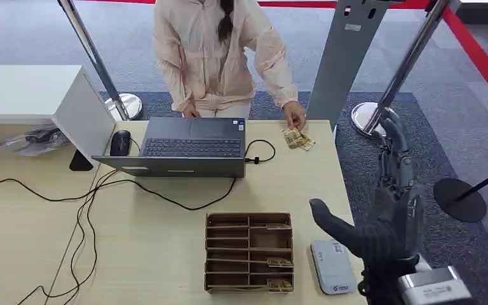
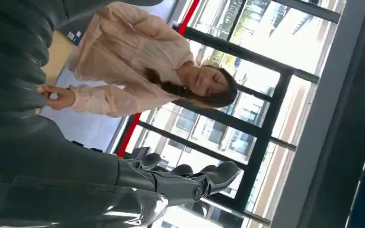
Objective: Pass the card to the sensor for recognition and then transmit it.
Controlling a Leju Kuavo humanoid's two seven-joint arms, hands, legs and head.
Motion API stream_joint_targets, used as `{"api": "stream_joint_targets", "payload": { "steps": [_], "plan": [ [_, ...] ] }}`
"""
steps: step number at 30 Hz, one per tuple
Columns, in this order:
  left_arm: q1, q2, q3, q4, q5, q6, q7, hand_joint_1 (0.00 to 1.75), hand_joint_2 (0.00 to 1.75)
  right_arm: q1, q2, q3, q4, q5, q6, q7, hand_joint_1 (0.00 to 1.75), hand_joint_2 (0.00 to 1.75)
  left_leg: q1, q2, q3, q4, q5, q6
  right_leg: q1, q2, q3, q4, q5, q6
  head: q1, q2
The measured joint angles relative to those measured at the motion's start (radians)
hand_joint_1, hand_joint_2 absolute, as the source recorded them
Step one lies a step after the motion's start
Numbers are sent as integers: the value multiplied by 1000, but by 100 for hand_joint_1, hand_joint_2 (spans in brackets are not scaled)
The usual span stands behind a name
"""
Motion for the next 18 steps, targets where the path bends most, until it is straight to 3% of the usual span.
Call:
{"api": "stream_joint_targets", "payload": {
  "steps": [2,7,11,13,18],
  "plan": [
    [0,0,0,0,2,1,0,0,0,8,-10,-8,2,-5,14,0,0,175,0,0,0,0,0,0,0,0,0,0,0,0,0,0],
    [0,7,0,0,9,1,0,0,0,10,-61,-14,10,-11,132,44,0,175,0,0,0,0,0,0,0,0,0,0,0,0,0,0],
    [0,16,0,0,9,1,-8,0,0,9,-93,-16,15,2,164,53,0,175,0,0,0,0,0,0,0,0,0,0,0,0,0,0],
    [-1,19,0,0,9,2,-12,0,0,9,-101,-15,20,31,163,53,0,175,0,0,0,0,0,0,0,0,0,0,0,0,0,0],
    [-2,26,0,0,7,5,-12,0,0,9,-99,-6,37,263,94,77,0,175,0,0,0,0,0,0,0,0,0,0,0,0,0,0]
  ]
}}
